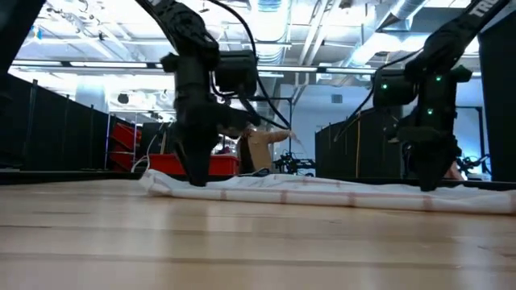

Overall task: Roll towel
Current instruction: Fold the white striped towel

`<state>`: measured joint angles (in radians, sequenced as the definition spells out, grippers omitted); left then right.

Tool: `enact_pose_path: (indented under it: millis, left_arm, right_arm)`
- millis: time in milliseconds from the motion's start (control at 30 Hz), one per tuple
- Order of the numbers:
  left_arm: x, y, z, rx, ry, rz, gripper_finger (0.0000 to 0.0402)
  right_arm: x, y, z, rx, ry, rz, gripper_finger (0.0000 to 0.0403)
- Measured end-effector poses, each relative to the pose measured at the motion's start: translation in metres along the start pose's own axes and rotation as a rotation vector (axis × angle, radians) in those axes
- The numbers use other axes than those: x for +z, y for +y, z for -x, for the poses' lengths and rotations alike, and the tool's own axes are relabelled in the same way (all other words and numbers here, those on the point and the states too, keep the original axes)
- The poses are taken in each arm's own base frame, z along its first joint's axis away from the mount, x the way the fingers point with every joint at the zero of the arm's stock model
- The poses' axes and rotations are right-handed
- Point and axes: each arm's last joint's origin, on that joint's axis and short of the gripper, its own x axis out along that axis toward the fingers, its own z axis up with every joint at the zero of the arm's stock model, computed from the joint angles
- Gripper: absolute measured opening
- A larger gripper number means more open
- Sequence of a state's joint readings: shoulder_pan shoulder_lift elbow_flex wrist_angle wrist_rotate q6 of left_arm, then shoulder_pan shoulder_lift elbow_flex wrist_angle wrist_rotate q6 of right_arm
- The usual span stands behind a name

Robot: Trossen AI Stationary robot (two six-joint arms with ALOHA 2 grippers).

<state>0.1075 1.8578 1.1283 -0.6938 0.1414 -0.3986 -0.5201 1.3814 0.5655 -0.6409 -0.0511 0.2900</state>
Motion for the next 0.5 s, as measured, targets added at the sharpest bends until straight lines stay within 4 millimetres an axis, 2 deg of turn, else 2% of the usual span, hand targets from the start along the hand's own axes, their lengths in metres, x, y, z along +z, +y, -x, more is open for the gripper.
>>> enact_pose_path:
  millis: [333, 433, 500]
  left_arm:
    - [-0.060, -0.053, -0.008, -0.016, 0.025, 0.097, 0.0093]
    - [-0.062, -0.054, 0.004, 0.033, -0.036, 0.108, 0.0093]
    - [-0.051, -0.049, 0.025, 0.035, -0.143, 0.119, 0.0093]
  right_arm:
    - [0.013, 0.005, 0.010, 0.036, -0.103, 0.056, 0.0098]
    - [0.016, 0.007, 0.013, 0.038, -0.118, 0.116, 0.0098]
    - [0.020, 0.012, 0.017, 0.076, -0.128, 0.183, 0.0098]
